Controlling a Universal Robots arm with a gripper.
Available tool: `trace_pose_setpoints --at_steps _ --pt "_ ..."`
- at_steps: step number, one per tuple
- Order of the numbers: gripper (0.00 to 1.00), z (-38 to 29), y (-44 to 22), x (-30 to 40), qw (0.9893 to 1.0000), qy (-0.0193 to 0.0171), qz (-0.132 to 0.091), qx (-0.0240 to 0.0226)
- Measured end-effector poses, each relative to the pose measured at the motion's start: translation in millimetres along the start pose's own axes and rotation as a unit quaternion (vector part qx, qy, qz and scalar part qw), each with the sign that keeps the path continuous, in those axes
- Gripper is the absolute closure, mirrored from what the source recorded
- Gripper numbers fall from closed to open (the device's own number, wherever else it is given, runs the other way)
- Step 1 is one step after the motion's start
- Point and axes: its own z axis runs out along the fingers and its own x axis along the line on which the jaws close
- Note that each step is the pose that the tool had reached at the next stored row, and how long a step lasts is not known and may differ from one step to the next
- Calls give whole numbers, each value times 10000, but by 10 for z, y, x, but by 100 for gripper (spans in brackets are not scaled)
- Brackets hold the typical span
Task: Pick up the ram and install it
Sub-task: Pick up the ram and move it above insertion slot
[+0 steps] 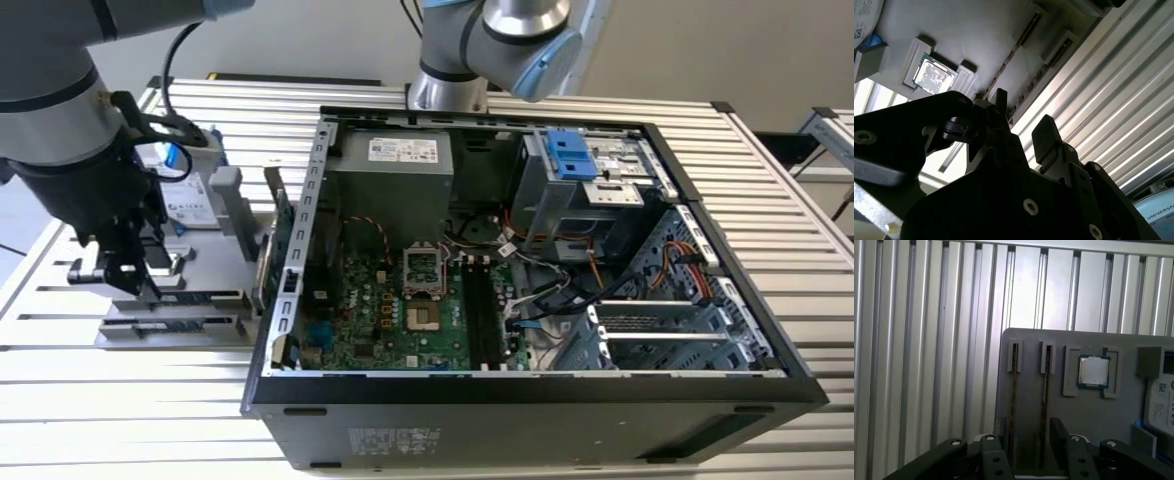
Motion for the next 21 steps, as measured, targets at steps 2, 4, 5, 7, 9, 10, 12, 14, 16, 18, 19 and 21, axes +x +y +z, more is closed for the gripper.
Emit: trace_pose_setpoints --at_steps 2,4,5,7,9,10,12,14,16,18,19,21 --pt "0 14 0 1 10000 -1 0 -7" --pt "0 27 0 2 10000 -1 0 -14" --pt "0 34 -1 2 10000 -1 0 -16" --pt "0 48 0 3 10000 -1 0 -23" --pt "0 62 -1 3 10000 -1 0 -27" --pt "0 68 -1 3 10000 -1 0 -29" --pt "0 82 -1 3 10000 -1 0 -33" --pt "0 95 -2 3 10000 -1 0 -37" --pt "0 109 -2 3 10000 -2 0 -40" --pt "0 124 -2 3 10000 -2 0 -41" --pt "0 130 -2 3 10000 -2 0 -42" --pt "0 144 -3 3 10000 -2 0 -42"
